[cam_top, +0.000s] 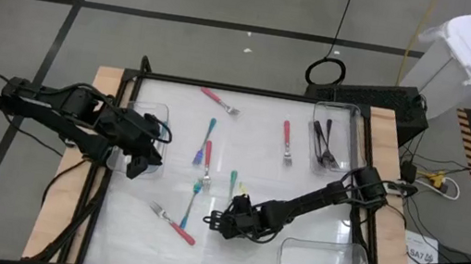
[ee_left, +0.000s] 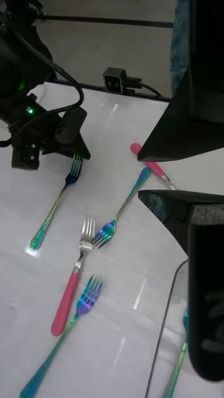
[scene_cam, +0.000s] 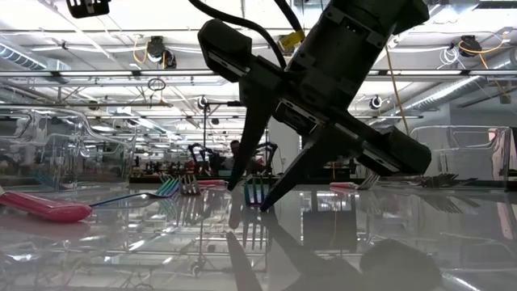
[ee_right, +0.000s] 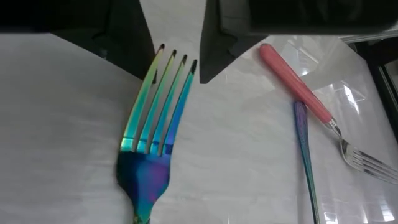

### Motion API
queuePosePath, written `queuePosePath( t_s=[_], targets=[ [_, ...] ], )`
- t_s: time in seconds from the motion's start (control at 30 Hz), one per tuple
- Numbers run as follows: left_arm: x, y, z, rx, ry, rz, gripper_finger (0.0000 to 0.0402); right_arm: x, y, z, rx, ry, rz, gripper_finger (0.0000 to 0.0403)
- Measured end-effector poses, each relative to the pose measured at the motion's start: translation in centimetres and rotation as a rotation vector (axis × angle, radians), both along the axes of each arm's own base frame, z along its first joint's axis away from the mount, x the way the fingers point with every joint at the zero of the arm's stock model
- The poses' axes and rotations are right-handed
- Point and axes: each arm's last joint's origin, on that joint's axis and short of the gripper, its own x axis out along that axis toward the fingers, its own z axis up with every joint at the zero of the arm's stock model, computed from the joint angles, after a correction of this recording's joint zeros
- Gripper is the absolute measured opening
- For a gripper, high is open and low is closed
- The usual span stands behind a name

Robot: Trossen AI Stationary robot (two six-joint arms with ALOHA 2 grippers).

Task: Sort silverware by color (type)
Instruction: Put the blue fork into the left transparent bin

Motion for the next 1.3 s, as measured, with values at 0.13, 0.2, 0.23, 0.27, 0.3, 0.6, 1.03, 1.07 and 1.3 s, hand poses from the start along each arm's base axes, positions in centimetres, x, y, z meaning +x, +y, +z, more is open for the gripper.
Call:
queuePosePath(
  t_s=[0.13,0.2,0.23,0.27,0.3,0.6,1.03,1.07,1.3],
  targets=[
    [-0.01,0.00,0.01,0.000,0.000,0.000,0.0086,0.01,-0.04,-0.02,0.004,0.000,-0.015,0.0092],
    [0.00,0.00,0.00,0.000,0.000,0.000,0.0086,0.01,-0.05,-0.03,0.004,0.000,-0.018,0.0088],
    [-0.01,0.00,0.01,0.000,0.000,0.000,0.0086,0.02,-0.06,-0.03,0.006,0.000,-0.021,0.0088],
    [0.00,0.00,0.00,0.000,0.000,0.000,0.0086,0.02,-0.06,-0.03,0.011,0.001,-0.028,0.0089],
    [0.00,0.00,0.00,0.000,0.000,-0.001,0.0086,0.02,-0.06,-0.03,0.016,0.001,-0.036,0.0093],
    [0.00,0.00,0.00,0.002,0.000,-0.002,0.0086,0.18,-0.14,0.07,0.026,-0.013,-0.045,0.0140],
    [-0.01,-0.01,0.00,0.000,0.001,0.000,0.0086,0.25,-0.34,0.09,0.022,-0.024,-0.118,0.0130],
    [-0.01,-0.01,0.00,0.000,0.001,0.000,0.0086,0.25,-0.34,0.08,0.024,-0.024,-0.120,0.0130],
    [-0.01,-0.02,0.00,-0.003,0.002,0.002,0.0086,0.10,-0.39,-0.01,0.008,-0.013,-0.147,0.0130]
  ],
)
